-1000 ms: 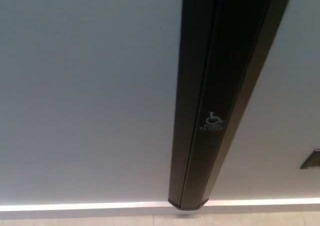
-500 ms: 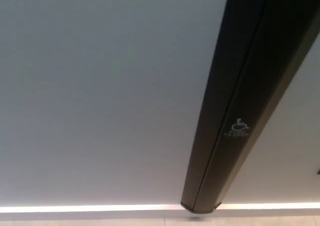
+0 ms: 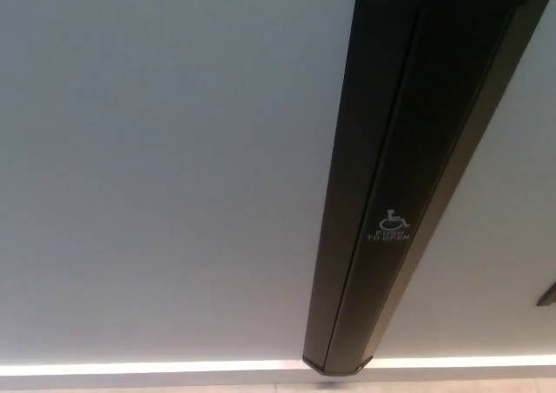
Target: The robot walks towards an open gate button and uses its right fist to press it and open the gates
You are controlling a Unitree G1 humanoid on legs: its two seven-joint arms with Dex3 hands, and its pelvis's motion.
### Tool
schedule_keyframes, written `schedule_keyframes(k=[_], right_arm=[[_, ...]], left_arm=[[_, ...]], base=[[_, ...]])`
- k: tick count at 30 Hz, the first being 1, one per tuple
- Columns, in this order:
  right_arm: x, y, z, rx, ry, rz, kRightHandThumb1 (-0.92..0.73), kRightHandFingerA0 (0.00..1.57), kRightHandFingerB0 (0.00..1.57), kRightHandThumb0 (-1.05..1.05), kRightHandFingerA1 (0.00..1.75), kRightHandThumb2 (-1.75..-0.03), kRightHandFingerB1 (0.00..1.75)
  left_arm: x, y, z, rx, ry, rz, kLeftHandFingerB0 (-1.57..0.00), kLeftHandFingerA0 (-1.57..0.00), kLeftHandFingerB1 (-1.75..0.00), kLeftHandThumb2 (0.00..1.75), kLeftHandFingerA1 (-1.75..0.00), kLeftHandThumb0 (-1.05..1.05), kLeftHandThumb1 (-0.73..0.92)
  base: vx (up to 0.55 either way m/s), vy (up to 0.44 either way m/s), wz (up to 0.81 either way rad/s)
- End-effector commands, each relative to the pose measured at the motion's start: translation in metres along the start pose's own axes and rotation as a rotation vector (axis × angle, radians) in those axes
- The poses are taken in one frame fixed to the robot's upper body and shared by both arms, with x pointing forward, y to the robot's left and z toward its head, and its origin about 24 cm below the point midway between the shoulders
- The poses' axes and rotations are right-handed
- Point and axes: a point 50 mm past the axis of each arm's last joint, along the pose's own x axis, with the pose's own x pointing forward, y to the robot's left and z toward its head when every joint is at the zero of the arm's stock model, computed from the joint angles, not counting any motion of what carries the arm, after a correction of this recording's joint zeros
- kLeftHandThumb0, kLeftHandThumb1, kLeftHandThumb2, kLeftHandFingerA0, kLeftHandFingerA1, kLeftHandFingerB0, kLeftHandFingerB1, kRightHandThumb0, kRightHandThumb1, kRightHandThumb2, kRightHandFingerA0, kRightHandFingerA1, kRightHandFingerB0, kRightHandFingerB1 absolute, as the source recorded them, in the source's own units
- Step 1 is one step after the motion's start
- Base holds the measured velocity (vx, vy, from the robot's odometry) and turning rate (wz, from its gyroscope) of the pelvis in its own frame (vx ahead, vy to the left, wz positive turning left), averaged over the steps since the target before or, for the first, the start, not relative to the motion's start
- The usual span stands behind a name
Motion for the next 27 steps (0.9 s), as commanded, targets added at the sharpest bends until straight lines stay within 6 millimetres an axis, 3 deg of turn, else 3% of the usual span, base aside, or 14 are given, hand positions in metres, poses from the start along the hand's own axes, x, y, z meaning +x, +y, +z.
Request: schedule_keyframes(k=[1,2,7,10,13,17,18,20,27], right_arm=[[0.003,-0.008,0.003,0.011,-0.018,-0.026,-0.48,1.08,0.93,-0.06,0.97,-1.2,0.72],[0.005,-0.009,0.007,0.016,-0.026,-0.047,-0.49,1.07,0.91,-0.08,0.98,-1.15,0.77],[0.012,-0.012,0.03,0.067,-0.123,-0.139,-0.47,1.08,0.91,-0.09,1.03,-1.19,0.81],[0.011,-0.012,0.032,0.071,-0.13,-0.147,-0.47,1.08,0.91,-0.09,1.03,-1.19,0.81],[0.013,-0.006,0.072,0.13,-0.321,-0.115,-0.48,1.11,0.94,-0.1,1.08,-1.22,0.83],[0.01,-0.004,0.079,0.131,-0.346,-0.095,-0.48,1.11,0.94,-0.1,1.08,-1.22,0.83],[0.009,-0.001,0.087,0.104,-0.385,-0.052,-0.47,1.14,0.97,-0.05,1.1,-1.2,0.75],[0.005,0.007,0.102,0.045,-0.463,0.039,-0.52,1.14,0.94,-0.1,1.12,-1.13,0.83],[-0.008,0.031,0.125,-0.078,-0.606,0.241,-0.48,1.09,0.97,-0.07,1.27,-1.14,0.77]], left_arm=[[0.002,0.002,0.005,-0.015,-0.032,0.006,-1.04,-1.1,-0.74,1.07,-1.03,-0.05,0.53],[0.002,0.002,0.006,-0.011,-0.031,0.005,-1.04,-1.08,-0.73,1.05,-1.02,-0.03,0.53],[0.002,0.002,0.006,-0.003,-0.033,0.001,-1.04,-1.12,-0.74,1.04,-1.04,-0.08,0.52],[0.002,0.002,0.005,-0.002,-0.033,0.001,-1.04,-1.12,-0.74,1.04,-1.04,-0.08,0.52],[0.003,0.003,0.006,-0.005,-0.026,0.008,-1.05,-1.1,-0.7,1.08,-1.02,-0.03,0.51],[0.003,0.004,0.007,-0.004,-0.024,0.01,-1.05,-1.1,-0.7,1.08,-1.02,-0.03,0.51],[0.003,0.003,0.006,-0.007,-0.023,0.009,-1.04,-1.1,-0.69,1.07,-0.99,-0.03,0.53],[0.002,0.002,0.006,-0.009,-0.024,0.009,-1.02,-1.09,-0.71,1.07,-0.99,-0.04,0.54],[0.002,0.005,0.006,-0.008,-0.032,0.017,-1.04,-1.11,-0.73,1.08,-1.03,-0.06,0.52]], base=[[0.0,0.0,0.0],[0.0,0.0,0.0],[0.0,0.0,0.0],[0.0,0.0,0.0],[0.0,0.0,0.0],[0.0,0.0,0.0],[0.0,0.0,0.0],[0.0,0.0,0.0],[0.0,0.0,0.0]])
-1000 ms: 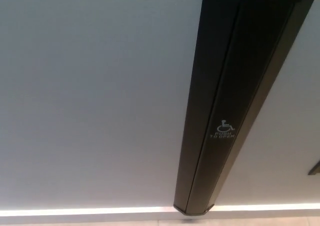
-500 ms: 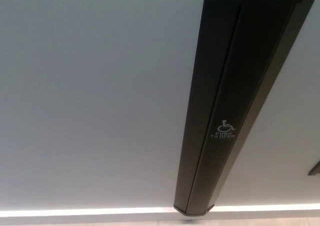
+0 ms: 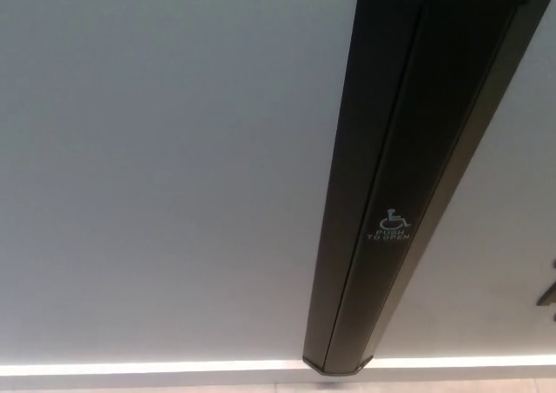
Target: The robot walks towards an open gate button and uses its right fist to press it and open the gates
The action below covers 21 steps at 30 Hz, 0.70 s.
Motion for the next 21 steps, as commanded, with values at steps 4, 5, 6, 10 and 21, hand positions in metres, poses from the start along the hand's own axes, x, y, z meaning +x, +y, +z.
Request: schedule_keyframes(k=[4,5,6,10,21], right_arm=[[0.001,0.025,0.025,-0.129,-0.123,0.259,-0.51,1.09,0.99,-0.1,1.34,-1.09,0.78],[0.001,0.027,0.027,-0.13,-0.131,0.27,-0.52,1.08,0.99,-0.08,1.37,-1.07,0.79],[0.002,0.028,0.027,-0.129,-0.135,0.275,-0.52,1.08,0.99,-0.08,1.37,-1.07,0.79],[0.0,0.037,0.031,-0.165,-0.143,0.351,-0.54,1.05,0.99,-0.1,1.46,-1.06,0.78],[0.004,0.048,0.037,-0.277,-0.15,0.448,-0.55,1.03,0.98,-0.11,1.48,-1.1,0.8]], left_arm=[[0.002,0.008,0.005,0.002,-0.034,0.023,-1.03,-1.1,-0.71,1.11,-1.01,-0.04,0.5],[0.002,0.008,0.005,0.006,-0.035,0.023,-1.04,-1.08,-0.71,1.11,-1.0,-0.03,0.51],[0.002,0.008,0.006,0.009,-0.036,0.022,-1.04,-1.08,-0.71,1.11,-1.0,-0.03,0.51],[0.003,0.009,0.008,-0.014,-0.045,0.011,-1.05,-1.09,-0.72,1.08,-1.02,-0.01,0.52],[0.005,0.009,0.012,-0.014,-0.047,0.013,-1.05,-1.08,-0.71,1.06,-0.97,-0.03,0.52]], base=[[0.0,0.0,0.0],[0.0,0.0,0.0],[0.0,0.0,0.0],[0.0,0.0,0.0],[0.0,0.0,0.0]])
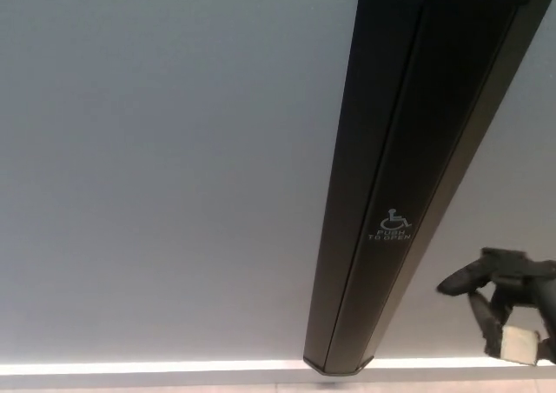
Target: The robot walks towards an open gate button and uses its right fist to press it and open the gates
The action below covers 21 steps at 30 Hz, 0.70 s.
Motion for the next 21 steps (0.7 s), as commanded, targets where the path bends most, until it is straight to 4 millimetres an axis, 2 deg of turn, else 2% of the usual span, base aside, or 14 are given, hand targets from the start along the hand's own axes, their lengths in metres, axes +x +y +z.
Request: schedule_keyframes(k=[1,4,6,9,11,13,21], right_arm=[[0.007,0.0,0.0,-0.089,0.026,0.062,-0.56,1.04,0.99,-0.13,1.47,-1.08,0.79],[0.025,-0.001,0.004,-0.134,0.049,0.084,-0.58,1.01,0.97,-0.15,1.49,-1.07,0.8],[0.033,-0.004,0.005,-0.149,0.065,0.087,-0.57,1.02,0.97,-0.17,1.51,-1.1,0.79],[0.038,-0.005,0.005,-0.162,0.077,0.086,-0.57,1.02,0.97,-0.16,1.5,-1.09,0.79],[0.048,-0.008,0.006,-0.179,0.08,0.083,-0.62,0.99,0.97,-0.2,1.53,-1.05,0.88],[0.055,-0.009,0.006,-0.192,0.091,0.083,-0.61,0.98,0.96,-0.19,1.55,-1.04,0.89],[0.07,-0.005,0.005,-0.182,0.102,0.07,-0.59,0.95,0.96,-0.19,1.53,-1.08,0.95]], left_arm=[[0.002,0.005,0.007,-0.009,-0.042,0.009,-1.04,-1.07,-0.72,1.09,-0.97,-0.04,0.5],[0.002,0.003,0.008,-0.004,-0.049,0.008,-1.03,-1.08,-0.71,1.11,-0.99,-0.04,0.49],[0.002,0.004,0.009,0.006,-0.051,0.007,-1.02,-1.07,-0.7,1.07,-0.99,-0.03,0.52],[0.003,0.004,0.009,0.006,-0.051,0.008,-1.02,-1.07,-0.7,1.08,-0.99,-0.02,0.51],[0.003,0.005,0.01,-0.005,-0.051,0.01,-1.02,-1.08,-0.71,1.03,-0.98,-0.05,0.54],[0.004,0.005,0.011,-0.018,-0.05,0.015,-1.01,-1.08,-0.71,1.03,-0.97,-0.05,0.55],[0.003,0.006,0.011,-0.012,-0.056,0.011,-1.01,-1.07,-0.73,1.01,-0.97,-0.07,0.56]], base=[[0.0,0.0,0.0],[0.0,0.0,0.0],[0.0,0.0,0.0],[0.0,0.0,0.0],[0.0,0.0,0.0],[0.0,0.0,0.0],[0.0,0.0,0.0]])
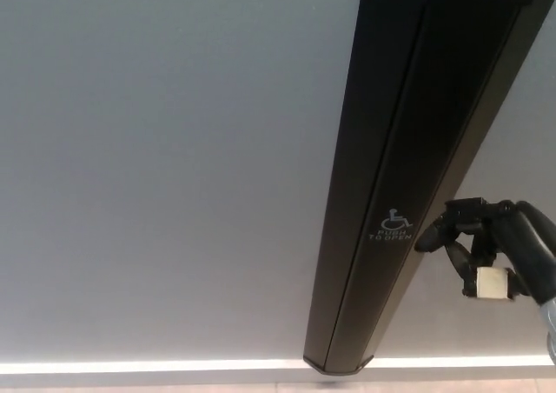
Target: The robot walks towards an open gate button and uses its right fist to press it and open the gates
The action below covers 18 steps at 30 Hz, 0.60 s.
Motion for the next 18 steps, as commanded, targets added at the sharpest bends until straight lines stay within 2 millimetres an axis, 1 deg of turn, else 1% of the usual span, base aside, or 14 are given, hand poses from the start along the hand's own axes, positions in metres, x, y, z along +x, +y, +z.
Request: schedule_keyframes(k=[1,3,4,5,6,9,10,12,13,14,15,16,17,18], right_arm=[[0.013,0.002,-0.002,-0.011,0.046,-0.002,-0.59,0.94,0.95,-0.21,1.55,-1.07,0.94],[0.016,0.003,0.0,-0.009,0.049,-0.002,-0.59,0.94,0.95,-0.21,1.55,-1.07,0.94],[0.02,0.005,0.002,-0.007,0.052,-0.003,-0.6,0.95,0.95,-0.21,1.59,-1.06,0.93],[0.02,0.005,0.003,-0.007,0.054,-0.003,-0.6,0.95,0.95,-0.21,1.59,-1.06,0.93],[0.023,0.008,0.005,0.001,0.053,-0.007,-0.6,0.95,0.95,-0.21,1.58,-1.05,0.92],[0.026,0.01,0.007,0.008,0.06,-0.014,-0.61,0.95,0.96,-0.23,1.56,-1.03,0.92],[0.027,0.011,0.008,0.011,0.061,-0.019,-0.59,0.95,0.96,-0.22,1.52,-1.06,0.95],[0.029,0.012,0.009,0.017,0.065,-0.031,-0.58,0.96,0.96,-0.22,1.52,-1.07,0.97],[0.03,0.012,0.01,0.021,0.069,-0.039,-0.59,0.94,0.95,-0.24,1.6,-1.07,0.99],[0.032,0.013,0.011,0.025,0.073,-0.048,-0.59,0.94,0.95,-0.24,1.6,-1.07,0.99],[0.033,0.014,0.014,0.034,0.075,-0.053,-0.59,0.92,0.94,-0.23,1.59,-1.07,1.03],[0.034,0.014,0.016,0.044,0.077,-0.058,-0.59,0.92,0.94,-0.23,1.59,-1.07,1.03],[0.035,0.015,0.018,0.05,0.076,-0.063,-0.6,0.93,0.94,-0.22,1.51,-1.06,1.03],[0.036,0.016,0.019,0.053,0.075,-0.066,-0.6,0.93,0.94,-0.22,1.51,-1.06,1.03]], left_arm=[[0.002,0.006,0.006,-0.012,-0.039,0.014,-1.02,-1.07,-0.74,1.05,-0.99,-0.06,0.54],[0.002,0.006,0.006,-0.017,-0.033,0.016,-1.02,-1.07,-0.74,1.05,-0.99,-0.06,0.54],[0.002,0.006,0.005,-0.025,-0.028,0.01,-1.02,-1.07,-0.7,1.07,-0.97,-0.02,0.53],[0.002,0.006,0.005,-0.027,-0.027,0.008,-1.02,-1.07,-0.7,1.07,-0.97,-0.02,0.53],[0.001,0.007,0.003,-0.019,-0.026,0.007,-1.0,-1.08,-0.68,1.0,-0.94,-0.04,0.56],[0.001,0.007,0.003,-0.013,-0.027,0.01,-1.01,-1.09,-0.69,0.99,-0.95,-0.05,0.56],[0.001,0.008,0.003,-0.012,-0.027,0.01,-1.03,-1.09,-0.67,1.03,-0.96,-0.02,0.52],[0.001,0.009,0.003,-0.018,-0.025,0.007,-1.02,-1.09,-0.67,1.04,-0.96,0.0,0.53],[0.001,0.009,0.003,-0.018,-0.025,0.007,-1.02,-1.09,-0.67,1.05,-0.96,0.0,0.52],[0.002,0.01,0.003,-0.018,-0.025,0.009,-1.02,-1.09,-0.67,1.05,-0.96,0.0,0.52],[0.001,0.009,0.003,-0.016,-0.027,0.009,-1.03,-1.09,-0.68,1.08,-0.97,0.0,0.5],[0.001,0.009,0.003,-0.014,-0.029,0.008,-1.03,-1.09,-0.68,1.08,-0.97,0.0,0.5],[0.001,0.009,0.002,-0.013,-0.03,0.009,-1.01,-1.08,-0.68,1.01,-0.96,-0.03,0.53],[0.001,0.009,0.002,-0.012,-0.031,0.01,-1.01,-1.08,-0.68,1.01,-0.96,-0.03,0.53]], base=[[0.0,0.0,0.0],[0.0,0.0,0.0],[0.0,0.0,0.0],[0.0,0.0,0.0],[0.0,0.0,0.0],[0.0,0.0,0.0],[0.0,0.0,0.0],[0.0,0.0,0.0],[0.0,0.0,0.0],[0.0,0.0,0.0],[0.0,0.0,0.0],[0.0,0.0,0.0],[0.0,0.0,0.0],[0.0,0.0,0.0]])
